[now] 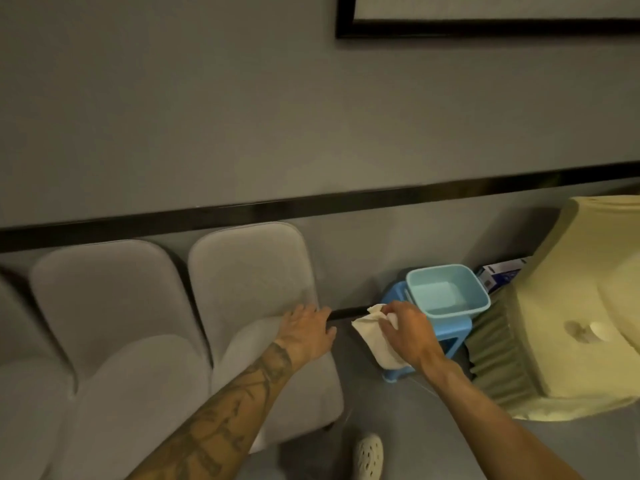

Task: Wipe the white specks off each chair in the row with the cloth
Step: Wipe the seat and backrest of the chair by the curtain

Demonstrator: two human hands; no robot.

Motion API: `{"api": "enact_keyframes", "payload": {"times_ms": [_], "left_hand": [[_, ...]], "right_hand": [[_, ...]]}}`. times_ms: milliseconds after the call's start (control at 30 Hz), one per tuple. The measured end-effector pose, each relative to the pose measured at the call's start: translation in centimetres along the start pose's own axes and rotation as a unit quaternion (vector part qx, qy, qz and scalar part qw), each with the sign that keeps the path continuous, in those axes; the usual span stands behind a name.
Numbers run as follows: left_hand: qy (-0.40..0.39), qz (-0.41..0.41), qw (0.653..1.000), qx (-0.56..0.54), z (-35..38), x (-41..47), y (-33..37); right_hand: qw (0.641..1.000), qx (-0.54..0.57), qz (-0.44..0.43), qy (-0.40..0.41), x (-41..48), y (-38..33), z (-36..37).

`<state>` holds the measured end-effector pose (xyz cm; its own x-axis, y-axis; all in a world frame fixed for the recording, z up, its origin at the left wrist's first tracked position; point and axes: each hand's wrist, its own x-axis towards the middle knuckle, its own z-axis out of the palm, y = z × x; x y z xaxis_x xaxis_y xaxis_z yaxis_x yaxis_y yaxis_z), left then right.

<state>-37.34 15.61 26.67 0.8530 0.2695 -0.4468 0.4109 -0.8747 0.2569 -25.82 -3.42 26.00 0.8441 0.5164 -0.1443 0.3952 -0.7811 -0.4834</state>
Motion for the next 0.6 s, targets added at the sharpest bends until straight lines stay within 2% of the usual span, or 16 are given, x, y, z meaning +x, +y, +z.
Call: {"api": "enact_keyframes", "payload": {"times_ms": [300,600], "left_hand": [[-0.030,-0.040,0.998,-0.040,2.3,13.0,9.4],[-0.032,-0.098,0.994,-0.035,5.0,24.2,13.1]], "right_hand": [[0.999,-0.013,-0.008,-0.032,11.1,12.2,-3.2],[0.998,-0.024,0.031,-0.039,24.3,25.8,-2.5]]}}
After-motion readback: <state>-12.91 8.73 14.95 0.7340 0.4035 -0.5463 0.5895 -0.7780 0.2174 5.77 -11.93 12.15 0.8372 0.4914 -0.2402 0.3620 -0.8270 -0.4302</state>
